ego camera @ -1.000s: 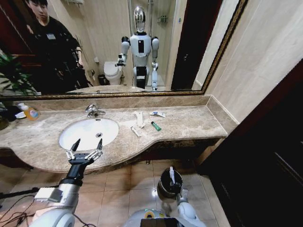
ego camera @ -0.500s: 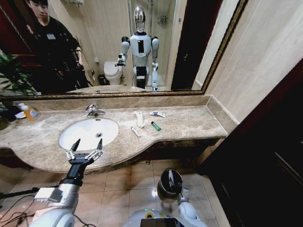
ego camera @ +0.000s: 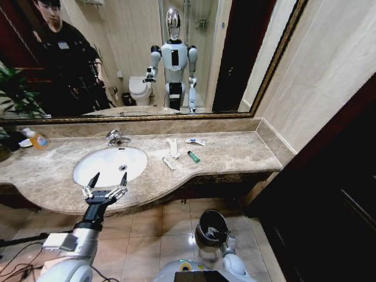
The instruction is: Pick up the trash from the sink and place it in the trash bin.
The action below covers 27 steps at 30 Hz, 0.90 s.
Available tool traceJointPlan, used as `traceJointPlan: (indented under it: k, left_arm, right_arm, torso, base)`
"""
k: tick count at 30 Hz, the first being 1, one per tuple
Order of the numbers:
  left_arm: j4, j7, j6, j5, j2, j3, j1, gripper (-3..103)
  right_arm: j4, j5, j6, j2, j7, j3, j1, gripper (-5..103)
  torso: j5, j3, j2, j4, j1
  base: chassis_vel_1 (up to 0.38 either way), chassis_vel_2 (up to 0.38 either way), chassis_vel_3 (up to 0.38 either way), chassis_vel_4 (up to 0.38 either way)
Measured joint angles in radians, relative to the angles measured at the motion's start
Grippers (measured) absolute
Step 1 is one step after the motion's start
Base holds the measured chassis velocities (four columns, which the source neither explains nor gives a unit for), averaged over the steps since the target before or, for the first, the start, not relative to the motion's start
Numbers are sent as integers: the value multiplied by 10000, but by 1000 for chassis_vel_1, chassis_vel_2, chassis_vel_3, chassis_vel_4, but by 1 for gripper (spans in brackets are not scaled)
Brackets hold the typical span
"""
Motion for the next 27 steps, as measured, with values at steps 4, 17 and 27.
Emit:
traceJointPlan:
  k: [4,17,27]
  left_arm:
    - [0,0,0,0,0,0,0,100]
    - [0,0,0,0,0,0,0,100]
    - [0,0,0,0,0,0,0,100]
  right_arm:
    - [11,12,37,9,19,-8,-8,100]
    - [513,24,227,-161,170,-35,-308,100]
    - [1717,-648,833,-790,654,-170,-1022,100]
  torso:
    - [0,0,0,0,0]
    - [1,0,0,0,2]
    - [1,0,0,0,2]
  base:
    - [0,0,0,0]
    - [0,0,0,0]
    - [0,0,0,0]
